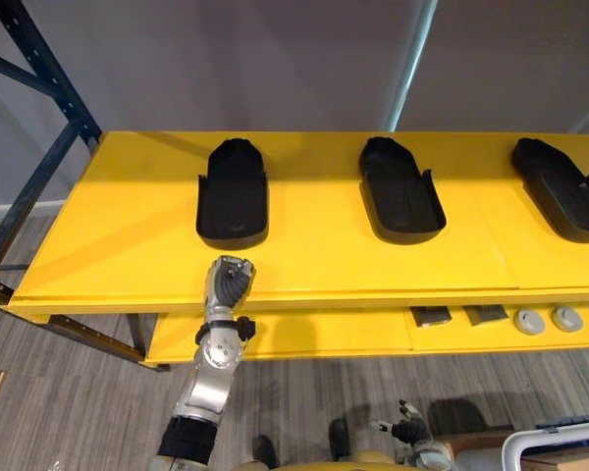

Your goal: Walk over and take plastic housings, then place them on the shelf

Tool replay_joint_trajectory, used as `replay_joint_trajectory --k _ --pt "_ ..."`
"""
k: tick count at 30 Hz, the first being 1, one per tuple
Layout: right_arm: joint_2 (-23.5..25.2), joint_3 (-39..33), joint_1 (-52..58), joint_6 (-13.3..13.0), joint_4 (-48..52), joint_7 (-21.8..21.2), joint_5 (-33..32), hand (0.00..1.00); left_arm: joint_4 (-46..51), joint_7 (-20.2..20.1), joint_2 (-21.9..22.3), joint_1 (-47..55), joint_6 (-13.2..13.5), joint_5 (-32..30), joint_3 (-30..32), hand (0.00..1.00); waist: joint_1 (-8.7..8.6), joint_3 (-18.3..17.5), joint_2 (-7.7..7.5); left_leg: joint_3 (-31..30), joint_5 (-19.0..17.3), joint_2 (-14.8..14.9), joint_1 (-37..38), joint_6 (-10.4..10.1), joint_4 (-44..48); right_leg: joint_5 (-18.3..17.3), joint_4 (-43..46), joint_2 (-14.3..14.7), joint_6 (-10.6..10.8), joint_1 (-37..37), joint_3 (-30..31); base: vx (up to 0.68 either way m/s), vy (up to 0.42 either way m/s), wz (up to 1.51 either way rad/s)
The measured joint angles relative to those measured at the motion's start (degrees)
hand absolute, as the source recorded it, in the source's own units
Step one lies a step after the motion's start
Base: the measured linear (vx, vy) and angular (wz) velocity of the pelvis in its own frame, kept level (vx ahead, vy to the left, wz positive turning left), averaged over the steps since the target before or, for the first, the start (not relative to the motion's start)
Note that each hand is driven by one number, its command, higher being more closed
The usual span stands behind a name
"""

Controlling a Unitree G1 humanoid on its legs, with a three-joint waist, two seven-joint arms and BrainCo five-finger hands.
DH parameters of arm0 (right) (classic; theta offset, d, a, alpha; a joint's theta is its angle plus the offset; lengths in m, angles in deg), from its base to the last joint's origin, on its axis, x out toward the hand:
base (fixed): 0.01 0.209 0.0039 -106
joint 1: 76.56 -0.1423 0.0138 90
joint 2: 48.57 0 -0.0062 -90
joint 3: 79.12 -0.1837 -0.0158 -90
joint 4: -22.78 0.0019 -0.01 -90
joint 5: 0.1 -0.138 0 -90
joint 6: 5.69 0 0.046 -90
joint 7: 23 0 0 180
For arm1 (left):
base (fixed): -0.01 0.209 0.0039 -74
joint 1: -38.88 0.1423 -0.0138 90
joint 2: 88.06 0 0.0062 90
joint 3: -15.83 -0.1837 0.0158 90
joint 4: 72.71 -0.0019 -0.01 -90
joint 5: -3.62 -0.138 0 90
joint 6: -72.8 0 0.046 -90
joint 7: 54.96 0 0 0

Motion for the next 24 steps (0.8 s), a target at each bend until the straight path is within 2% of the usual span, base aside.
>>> replay_joint_trajectory --k 7,9,13,17,24 --pt "-0.39 0.01 -0.41 0.01 -0.2 -0.06 0.06 0.0 -5.6 0.04 -2.75 -5.77 -0.12 -0.97 1.78 1.0 -0.86 -0.02 -0.03 -0.14 0.0 -0.36 -0.53 0.0 0.03 0.46 -1.02 0.51 -0.2 0.01 -0.08 0.0 0.0 0.0" --pt "-0.38 0.01 -1.25 0.0 -1.01 -0.18 0.09 0.0 -6.9 0.08 -4.38 -6.9 -0.9 -1.04 2.21 1.0 -1.82 -0.02 -0.04 -0.03 0.0 -0.38 -0.64 0.0 0.03 0.86 -1.68 0.54 -0.24 0.16 0.04 -0.01 -0.006 -0.02" --pt "-0.4 0.01 -1.3 -0.05 -1.24 -0.25 0.09 0.0 -9.21 0.05 -5.27 -9.15 -1.58 -1.92 2.29 1.0 -2.19 0.0 -0.06 0.13 0.0 -0.37 -0.79 0.0 0.03 1.12 -1.81 0.58 -0.26 -0.03 0.25 -0.03 -0.009 -0.03" --pt "-0.39 0.04 -1.76 -0.11 -1.47 -0.31 0.09 0.0 -10.54 0.04 -5.52 -9.98 -1.68 -2.5 3.71 1.0 -3.15 0.08 -0.19 0.32 -0.01 -0.46 -0.79 0.01 0.0 1.25 -1.82 0.53 -0.19 -0.17 0.59 -0.04 -0.005 -0.04" --pt "-0.38 -0.01 -2.31 -0.17 -2.28 -0.3 0.09 0.0 -8.76 0.0 -5.31 -9.85 -2.25 -2.45 4.1 1.0 -3.14 0.24 -0.38 0.83 -0.02 -0.55 -0.83 0.02 0.0 1.53 -2.07 0.49 -0.16 -0.36 1.17 -0.01 -0.001 -0.04"
